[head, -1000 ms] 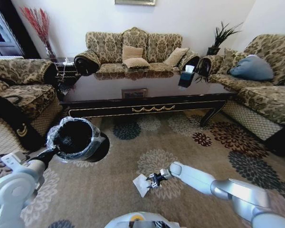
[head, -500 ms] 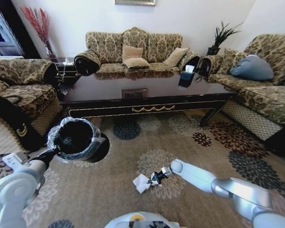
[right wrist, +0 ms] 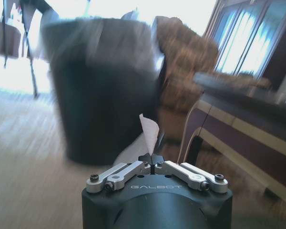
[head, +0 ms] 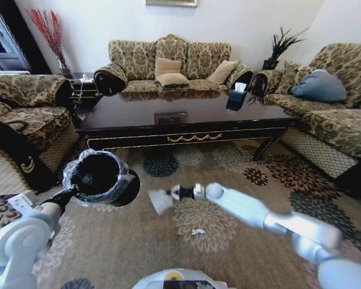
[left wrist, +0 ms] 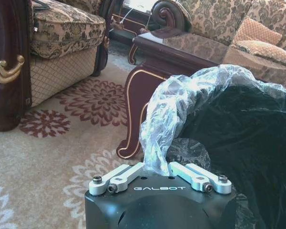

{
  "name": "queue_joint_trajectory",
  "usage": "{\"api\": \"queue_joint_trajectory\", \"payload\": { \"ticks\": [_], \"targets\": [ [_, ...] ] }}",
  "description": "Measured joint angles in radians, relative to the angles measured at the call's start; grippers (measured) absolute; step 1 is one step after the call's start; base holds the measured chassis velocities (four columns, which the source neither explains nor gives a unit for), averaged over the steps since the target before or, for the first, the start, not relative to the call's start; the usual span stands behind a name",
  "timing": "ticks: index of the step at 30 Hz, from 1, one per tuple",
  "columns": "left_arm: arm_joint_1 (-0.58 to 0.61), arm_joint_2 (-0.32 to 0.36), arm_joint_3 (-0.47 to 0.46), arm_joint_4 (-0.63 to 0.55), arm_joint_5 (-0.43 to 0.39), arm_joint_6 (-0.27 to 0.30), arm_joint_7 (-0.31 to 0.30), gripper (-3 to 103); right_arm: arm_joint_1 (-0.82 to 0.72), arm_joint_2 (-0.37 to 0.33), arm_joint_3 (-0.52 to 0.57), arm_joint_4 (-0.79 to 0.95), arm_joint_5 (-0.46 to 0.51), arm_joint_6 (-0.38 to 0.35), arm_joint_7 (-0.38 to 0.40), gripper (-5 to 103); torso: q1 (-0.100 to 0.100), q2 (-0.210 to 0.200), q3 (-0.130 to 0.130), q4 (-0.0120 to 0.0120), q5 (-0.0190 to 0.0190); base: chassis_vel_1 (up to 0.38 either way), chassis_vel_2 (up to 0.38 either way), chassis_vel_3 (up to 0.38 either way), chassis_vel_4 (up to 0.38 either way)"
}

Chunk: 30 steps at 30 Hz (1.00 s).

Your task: Move to the front of the table and pick up the trash from the floor, then place it into the trash bin.

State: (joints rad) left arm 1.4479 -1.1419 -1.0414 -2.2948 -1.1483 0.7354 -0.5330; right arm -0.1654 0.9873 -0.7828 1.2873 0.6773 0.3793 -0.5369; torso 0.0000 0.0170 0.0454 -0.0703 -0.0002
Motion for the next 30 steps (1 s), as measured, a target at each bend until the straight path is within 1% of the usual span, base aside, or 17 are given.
{"api": "queue_joint_trajectory", "payload": {
  "ticks": [4,5,6,8,9,11,14,15,16,19,20,24,30],
  "targets": [
    [0.000,0.000,0.006,0.011,0.006,0.000,0.006,2,0.082,-0.011,-0.006,0.103,0.097,-0.032,0.053,0,0.000,0.000,0.000,-0.0001,0.0001,0.000,0.000,0.000,0.000],
    [0.000,0.000,0.006,0.011,0.006,0.000,0.006,2,0.082,-0.011,-0.006,0.103,0.097,-0.032,0.053,0,0.000,0.000,0.000,-0.0001,0.0001,0.000,0.000,0.000,0.000],
    [-0.001,0.000,0.008,0.015,0.006,0.000,0.006,2,0.106,-0.010,-0.007,0.126,0.121,-0.039,0.069,0,0.000,0.000,0.000,0.0001,0.0001,0.000,0.000,0.000,0.000],
    [-0.004,0.001,0.013,0.026,0.007,0.000,0.006,2,0.168,0.006,-0.013,0.169,0.177,-0.053,0.123,0,0.000,0.000,0.000,0.0000,0.0001,0.000,0.000,0.000,0.000],
    [-0.004,0.001,0.013,0.026,0.007,0.000,0.006,2,0.168,0.006,-0.013,0.169,0.177,-0.053,0.123,0,0.000,0.000,0.000,0.0000,0.0001,0.000,0.000,0.000,0.000],
    [-0.006,0.001,0.017,0.031,0.007,0.000,0.006,2,0.214,0.026,-0.023,0.183,0.212,-0.058,0.151,0,0.000,0.000,0.000,0.0000,0.0000,0.000,0.000,0.000,0.000],
    [-0.008,0.000,0.021,0.032,0.008,0.000,0.008,2,0.300,0.088,-0.049,0.191,0.266,-0.069,0.182,0,0.000,0.000,0.000,0.0004,-0.0001,0.000,0.000,0.000,0.000],
    [-0.008,0.000,0.021,0.032,0.008,0.000,0.008,2,0.300,0.088,-0.049,0.191,0.266,-0.069,0.182,0,0.000,0.000,0.000,0.0004,-0.0001,0.000,0.000,0.000,0.000],
    [-0.008,0.000,0.021,0.032,0.007,0.000,0.008,2,0.313,0.102,-0.055,0.191,0.271,-0.070,0.187,0,0.000,0.000,0.000,0.0003,-0.0001,0.000,0.000,0.000,0.000],
    [-0.011,0.004,0.019,0.033,0.004,0.000,0.009,2,0.362,0.169,-0.085,0.198,0.287,-0.073,0.206,0,0.000,0.000,0.000,0.0003,-0.0001,0.000,0.000,0.000,0.000],
    [-0.011,0.004,0.019,0.033,0.004,0.000,0.009,2,0.362,0.169,-0.085,0.198,0.287,-0.073,0.206,0,0.000,0.000,0.000,0.0003,-0.0001,0.000,0.000,0.000,0.000],
    [-0.012,0.007,0.014,0.034,0.000,0.000,0.009,2,0.405,0.219,-0.143,0.226,0.305,-0.080,0.220,0,0.000,0.000,0.000,0.0001,-0.0001,0.000,0.000,0.000,0.000],
    [-0.011,0.006,0.010,0.032,-0.002,0.000,0.009,2,0.411,0.248,-0.183,0.241,0.303,-0.081,0.233,0,0.000,0.000,0.000,0.0002,-0.0001,0.000,0.000,0.000,0.000]
  ]
}}
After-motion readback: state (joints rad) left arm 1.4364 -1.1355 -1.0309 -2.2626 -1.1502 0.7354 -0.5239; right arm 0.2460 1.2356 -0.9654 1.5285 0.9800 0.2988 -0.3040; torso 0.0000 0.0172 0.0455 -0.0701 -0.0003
